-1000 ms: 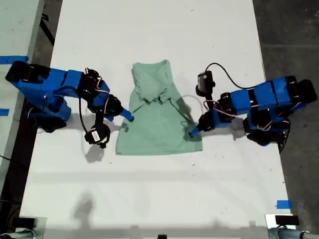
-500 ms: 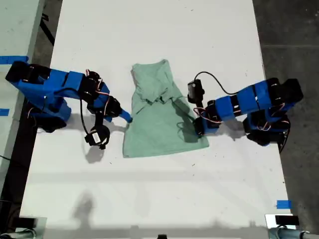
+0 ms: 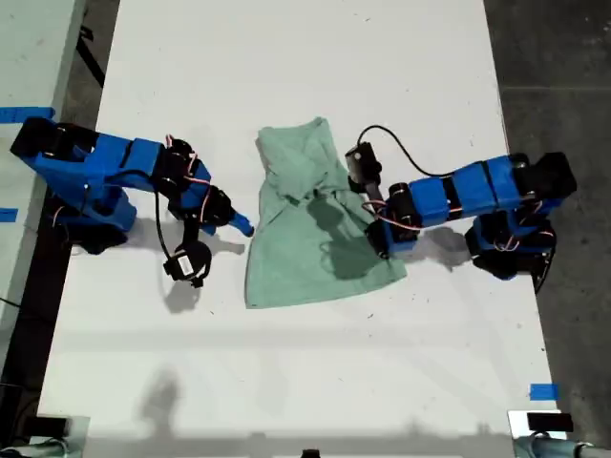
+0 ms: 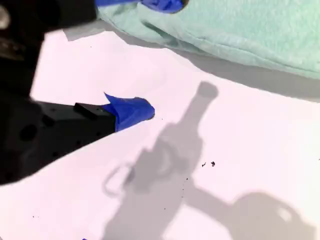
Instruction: Fold tshirt
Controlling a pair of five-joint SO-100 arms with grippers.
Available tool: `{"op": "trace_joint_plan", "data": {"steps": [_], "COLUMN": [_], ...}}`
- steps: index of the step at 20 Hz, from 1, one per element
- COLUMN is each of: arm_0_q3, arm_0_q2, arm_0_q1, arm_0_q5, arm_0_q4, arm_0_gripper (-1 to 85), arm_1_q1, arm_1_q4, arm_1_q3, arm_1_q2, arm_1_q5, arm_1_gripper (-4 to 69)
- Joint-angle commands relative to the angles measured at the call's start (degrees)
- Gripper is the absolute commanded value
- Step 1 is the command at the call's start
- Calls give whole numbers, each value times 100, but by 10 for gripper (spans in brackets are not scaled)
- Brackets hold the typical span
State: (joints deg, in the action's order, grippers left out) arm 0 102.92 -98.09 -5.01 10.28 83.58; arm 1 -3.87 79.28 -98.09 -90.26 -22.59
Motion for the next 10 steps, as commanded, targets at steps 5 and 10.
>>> {"op": "trace_joint_plan", "data": {"steps": [5,10], "arm_0_q3": [-53,-53], "arm_0_q2": [-360,-369], "arm_0_q1": [79,79], "arm_0_q5": [35,44], "arm_0_q4": [-114,-202], "arm_0_gripper": [294,297], "arm_1_q1": [-413,-668], "arm_1_q4": [-299,-1134], "arm_1_q3": [2435,3735], "arm_1_q2": [2004,3691], "arm_1_q5": [501,686], "arm_1_gripper": [-18,174]}}
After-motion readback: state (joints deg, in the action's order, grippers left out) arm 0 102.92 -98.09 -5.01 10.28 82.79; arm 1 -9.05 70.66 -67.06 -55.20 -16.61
